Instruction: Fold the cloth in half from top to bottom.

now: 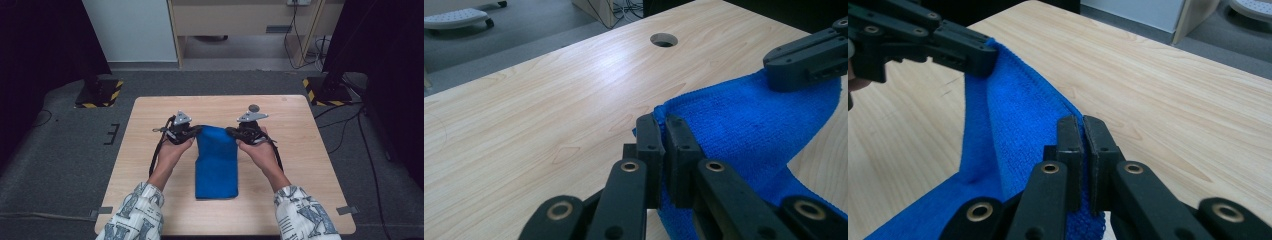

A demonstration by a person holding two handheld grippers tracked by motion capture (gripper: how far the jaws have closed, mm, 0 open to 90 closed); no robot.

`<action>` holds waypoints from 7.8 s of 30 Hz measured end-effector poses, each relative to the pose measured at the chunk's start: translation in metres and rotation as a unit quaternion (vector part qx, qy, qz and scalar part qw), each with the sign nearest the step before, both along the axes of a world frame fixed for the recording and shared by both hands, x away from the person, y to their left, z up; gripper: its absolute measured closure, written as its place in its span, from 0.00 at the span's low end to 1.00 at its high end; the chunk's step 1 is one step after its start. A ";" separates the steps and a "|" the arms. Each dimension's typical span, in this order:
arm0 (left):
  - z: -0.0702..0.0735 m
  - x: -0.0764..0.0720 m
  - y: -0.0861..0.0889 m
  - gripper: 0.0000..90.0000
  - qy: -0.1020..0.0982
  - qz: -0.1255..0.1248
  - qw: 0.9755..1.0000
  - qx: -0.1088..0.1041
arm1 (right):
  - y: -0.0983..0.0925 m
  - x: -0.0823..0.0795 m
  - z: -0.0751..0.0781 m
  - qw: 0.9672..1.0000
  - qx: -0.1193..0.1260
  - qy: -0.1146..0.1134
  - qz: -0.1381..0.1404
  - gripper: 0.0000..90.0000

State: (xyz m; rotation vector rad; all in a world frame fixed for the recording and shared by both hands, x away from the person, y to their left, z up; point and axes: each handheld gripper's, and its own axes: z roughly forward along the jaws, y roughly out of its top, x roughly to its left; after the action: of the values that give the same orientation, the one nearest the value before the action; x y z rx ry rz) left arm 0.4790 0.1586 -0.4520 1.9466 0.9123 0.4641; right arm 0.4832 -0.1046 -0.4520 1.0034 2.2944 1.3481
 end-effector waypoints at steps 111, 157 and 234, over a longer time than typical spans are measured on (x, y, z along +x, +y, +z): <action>-0.038 -0.123 0.020 0.93 0.008 -0.063 0.997 -0.040 | -0.008 -0.102 -0.030 0.997 -0.005 0.007 0.083 0.93; -0.063 -0.147 0.011 0.77 0.044 -0.107 0.993 0.006 | -0.016 -0.131 -0.058 0.994 -0.029 0.036 0.102 0.77; -0.050 -0.136 0.025 0.06 0.037 -0.039 0.998 0.024 | -0.008 -0.115 -0.049 0.997 -0.060 0.007 0.039 0.08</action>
State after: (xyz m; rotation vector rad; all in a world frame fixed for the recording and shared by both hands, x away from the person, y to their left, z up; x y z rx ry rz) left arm 0.3434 0.1835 -0.5025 2.0481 0.8755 0.3732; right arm 0.3681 -0.1125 -0.5007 0.8968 2.4148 1.2199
